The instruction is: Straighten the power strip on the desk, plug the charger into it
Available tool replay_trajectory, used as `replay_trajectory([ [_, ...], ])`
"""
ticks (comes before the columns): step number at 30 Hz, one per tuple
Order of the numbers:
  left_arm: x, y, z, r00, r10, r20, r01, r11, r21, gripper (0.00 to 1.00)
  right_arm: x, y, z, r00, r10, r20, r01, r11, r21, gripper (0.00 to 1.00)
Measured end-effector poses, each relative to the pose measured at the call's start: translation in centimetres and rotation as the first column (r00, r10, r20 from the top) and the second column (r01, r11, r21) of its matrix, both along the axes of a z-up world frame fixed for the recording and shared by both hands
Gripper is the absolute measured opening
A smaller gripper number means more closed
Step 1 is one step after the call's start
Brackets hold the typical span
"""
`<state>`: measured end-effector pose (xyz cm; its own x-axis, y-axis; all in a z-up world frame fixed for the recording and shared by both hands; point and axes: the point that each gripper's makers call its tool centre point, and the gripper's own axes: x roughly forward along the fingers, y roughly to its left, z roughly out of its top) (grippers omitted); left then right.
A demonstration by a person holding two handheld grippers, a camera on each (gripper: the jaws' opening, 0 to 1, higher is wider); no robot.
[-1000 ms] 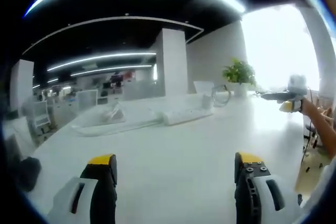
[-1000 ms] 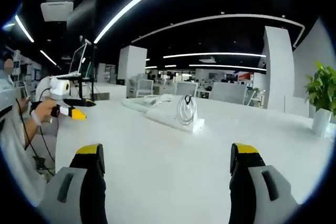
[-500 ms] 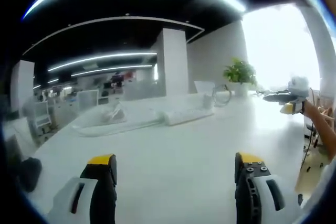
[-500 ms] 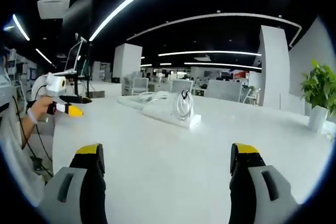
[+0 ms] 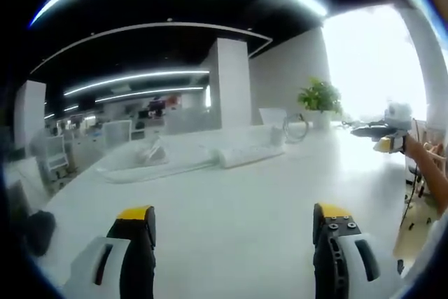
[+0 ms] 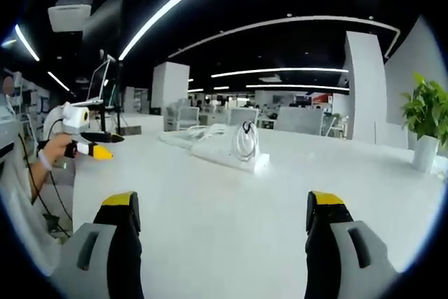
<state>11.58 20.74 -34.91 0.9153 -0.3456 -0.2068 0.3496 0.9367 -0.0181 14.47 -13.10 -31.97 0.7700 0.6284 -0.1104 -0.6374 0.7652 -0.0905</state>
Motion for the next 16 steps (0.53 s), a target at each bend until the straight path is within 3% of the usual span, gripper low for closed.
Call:
replay_trajectory([
  [16,0.11,-0.10,0.08,1.000,-0.001,0.003,0.001,1.000,0.000,0.96,-0.01,0.29,-0.39,1.000,0.005,0.000,-0.005,1.000,-0.018,0.97],
])
